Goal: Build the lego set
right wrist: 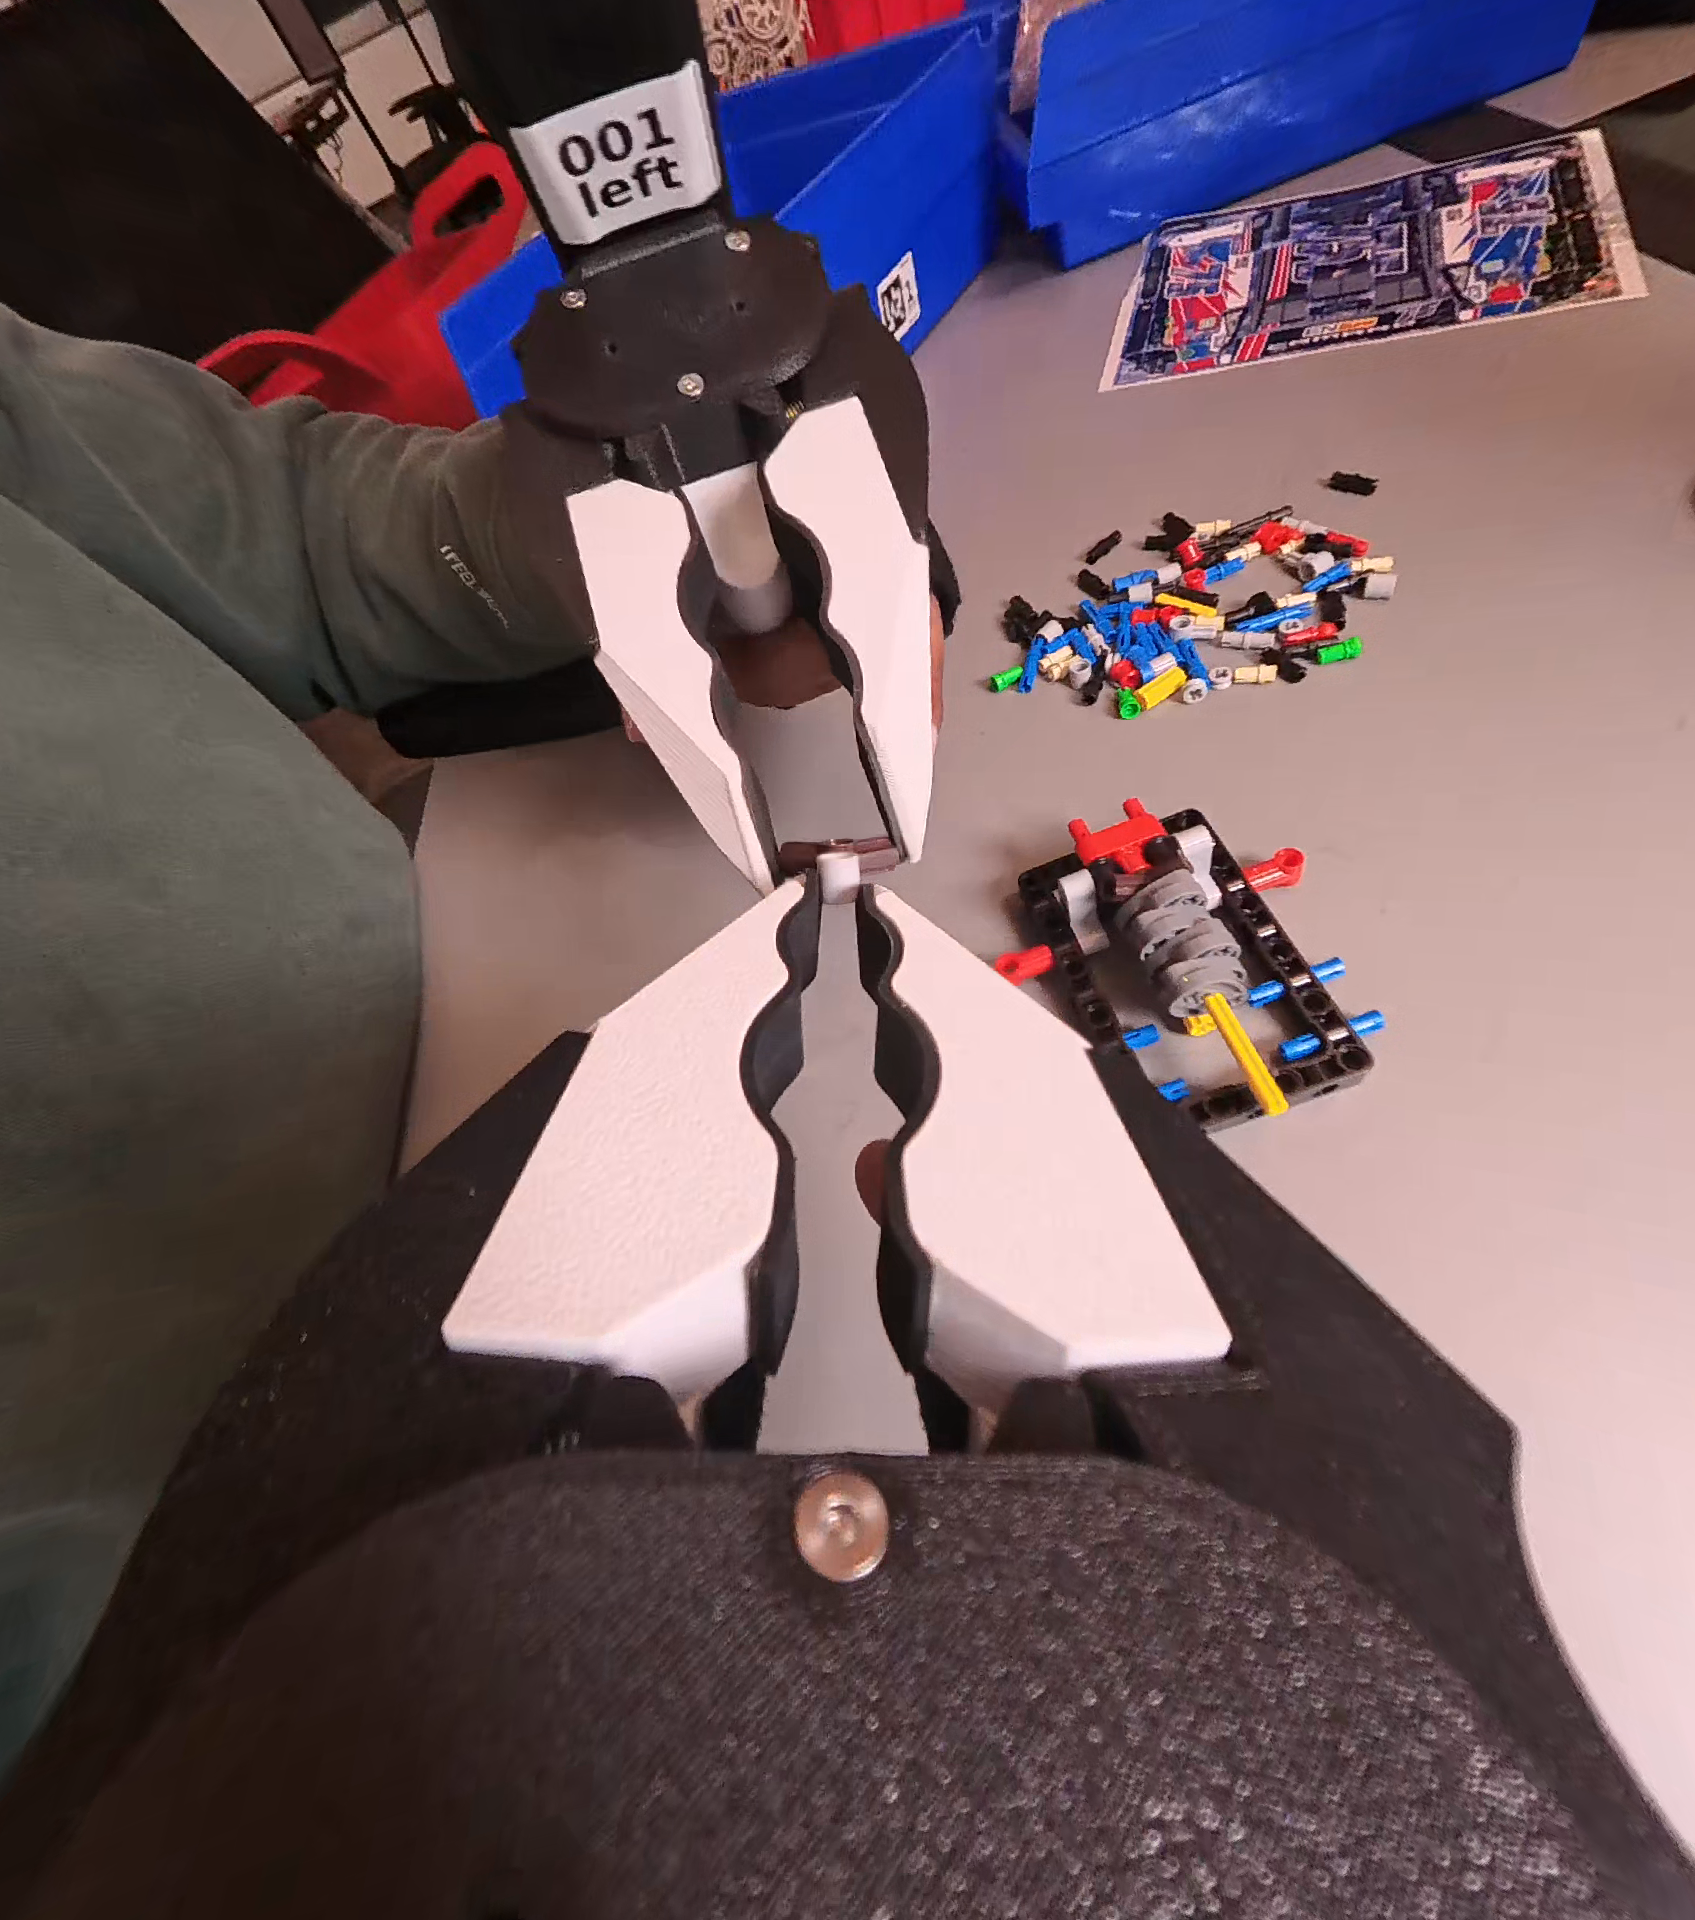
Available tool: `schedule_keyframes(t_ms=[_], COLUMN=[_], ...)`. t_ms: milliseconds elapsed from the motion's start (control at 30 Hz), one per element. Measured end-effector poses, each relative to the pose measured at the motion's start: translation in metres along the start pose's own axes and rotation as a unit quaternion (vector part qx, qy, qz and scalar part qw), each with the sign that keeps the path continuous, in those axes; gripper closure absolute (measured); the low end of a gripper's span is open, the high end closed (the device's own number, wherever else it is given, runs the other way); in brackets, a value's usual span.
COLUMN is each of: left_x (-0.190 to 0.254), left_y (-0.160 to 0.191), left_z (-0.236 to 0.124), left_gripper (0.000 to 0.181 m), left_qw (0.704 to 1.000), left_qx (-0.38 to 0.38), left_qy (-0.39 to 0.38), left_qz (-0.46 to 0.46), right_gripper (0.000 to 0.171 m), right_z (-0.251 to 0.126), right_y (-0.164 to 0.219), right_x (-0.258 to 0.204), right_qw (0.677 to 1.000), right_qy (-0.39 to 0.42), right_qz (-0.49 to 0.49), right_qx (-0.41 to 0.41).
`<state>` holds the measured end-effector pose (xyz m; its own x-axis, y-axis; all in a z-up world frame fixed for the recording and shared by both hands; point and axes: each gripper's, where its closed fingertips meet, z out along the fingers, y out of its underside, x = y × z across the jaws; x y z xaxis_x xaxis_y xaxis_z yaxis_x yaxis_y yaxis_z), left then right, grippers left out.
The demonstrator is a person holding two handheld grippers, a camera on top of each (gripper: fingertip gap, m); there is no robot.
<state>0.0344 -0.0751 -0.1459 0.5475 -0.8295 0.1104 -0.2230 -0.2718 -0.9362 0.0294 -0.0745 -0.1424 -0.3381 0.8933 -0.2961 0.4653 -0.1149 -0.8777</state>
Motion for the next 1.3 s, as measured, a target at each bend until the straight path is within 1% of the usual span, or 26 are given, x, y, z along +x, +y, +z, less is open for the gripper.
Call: schedule_keyframes(t_ms=[67, 133, 267, 367, 467, 567, 800, 967, 1167, 1300], left_x=[0.003, 0.004, 0.005, 0.003, 0.006, 0.006, 0.010, 0.010, 0.004, 0.004], left_y=[-0.001, -0.006, -0.023, -0.027, -0.027, -0.020, 0.000, 0.005, 0.004, 0.007], left_z=[0.001, 0.000, -0.003, -0.004, -0.004, 0.000, 0.011, 0.014, 0.012, 0.014], left_gripper=[0.159, 0.159, 0.159, 0.159, 0.160, 0.160, 0.159, 0.159, 0.159, 0.159], left_qw=[1.000, 0.998, 0.986, 0.983, 0.986, 0.992, 0.999, 0.999, 0.999, 0.999], left_qx=[0.010, 0.040, 0.125, 0.145, 0.138, 0.108, 0.043, 0.033, 0.037, 0.030], left_qy=[0.013, 0.026, 0.055, 0.053, 0.046, 0.034, 0.021, 0.023, 0.011, 0.006], left_qz=[-0.014, -0.040, -0.098, -0.102, -0.080, -0.058, -0.017, -0.021, -0.025, -0.017], right_gripper=[0.166, 0.167, 0.168, 0.167, 0.163, 0.161, 0.166, 0.166, 0.165, 0.166], right_z=[0.000, -0.002, -0.007, -0.009, -0.010, -0.009, 0.000, 0.001, 0.002, 0.003], right_y=[-0.001, -0.007, -0.027, -0.032, -0.032, -0.029, -0.004, 0.001, -0.002, 0.002], right_x=[-0.003, -0.005, -0.007, -0.005, -0.007, -0.008, -0.009, -0.007, -0.001, -0.001], right_qw=[1.000, 0.999, 0.993, 0.990, 0.989, 0.990, 0.991, 0.993, 0.992, 0.993], right_qy=[-0.006, -0.014, -0.024, -0.021, -0.023, -0.017, 0.013, 0.003, 0.014, 0.013], right_qz=[-0.006, -0.017, -0.006, -0.014, -0.025, -0.048, -0.122, -0.111, -0.103, -0.103], right_qx=[0.007, 0.031, 0.118, 0.140, 0.145, 0.134, 0.053, 0.049, 0.066, 0.054])
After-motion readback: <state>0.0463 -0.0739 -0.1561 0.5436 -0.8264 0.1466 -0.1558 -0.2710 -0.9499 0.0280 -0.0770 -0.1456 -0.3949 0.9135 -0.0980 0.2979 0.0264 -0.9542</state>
